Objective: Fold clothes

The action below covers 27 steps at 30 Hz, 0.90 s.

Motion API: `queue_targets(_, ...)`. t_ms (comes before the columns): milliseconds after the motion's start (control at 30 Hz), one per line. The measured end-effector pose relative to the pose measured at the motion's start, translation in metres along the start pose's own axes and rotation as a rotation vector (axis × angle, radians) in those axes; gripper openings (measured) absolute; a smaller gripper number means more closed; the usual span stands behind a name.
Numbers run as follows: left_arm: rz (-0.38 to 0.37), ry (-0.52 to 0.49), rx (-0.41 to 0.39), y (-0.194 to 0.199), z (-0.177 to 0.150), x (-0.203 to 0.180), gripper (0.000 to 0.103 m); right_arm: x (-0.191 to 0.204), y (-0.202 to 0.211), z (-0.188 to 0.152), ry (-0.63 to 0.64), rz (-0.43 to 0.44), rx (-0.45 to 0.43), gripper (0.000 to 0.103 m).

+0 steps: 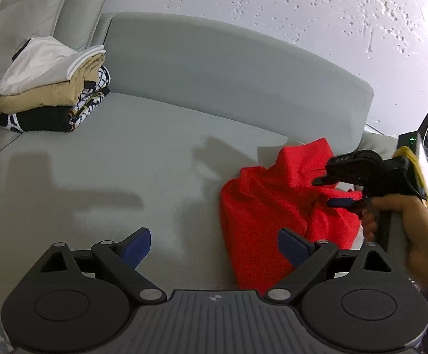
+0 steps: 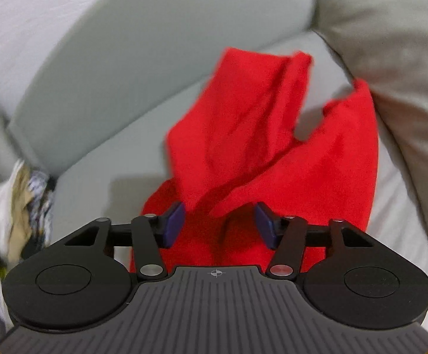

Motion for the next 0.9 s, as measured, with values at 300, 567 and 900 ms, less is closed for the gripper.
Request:
queue_targets(300,-0.01,0.017,-0.031,0.02,0.001,0.001,0.093,-0.053,0.137,0.015,0.019,0.096,-0.223,0.003)
queue_targets(567,-0.044,0.006,-0.012,0.029,-0.011,-0.022,0.093,-0.162,0.246,-0.002,0.016,-0.131,-0.332,0.016)
queue_targets(900,-0.073,-0.018,-0.008,0.023,-0.002,-0.042,0.097,-0.086,0.223,-0.001,0.142,0.066,-0.167,0.053)
Point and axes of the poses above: each gripper's, at about its wrist camera, not at the fingertips, and y roughly against the way its jaws point, x to its left, z to its top, the point moved 10 cm from there along -y, roughly the way its jaws point, and after that the axes turned 4 degrees about -z, right-handed, at the moved point
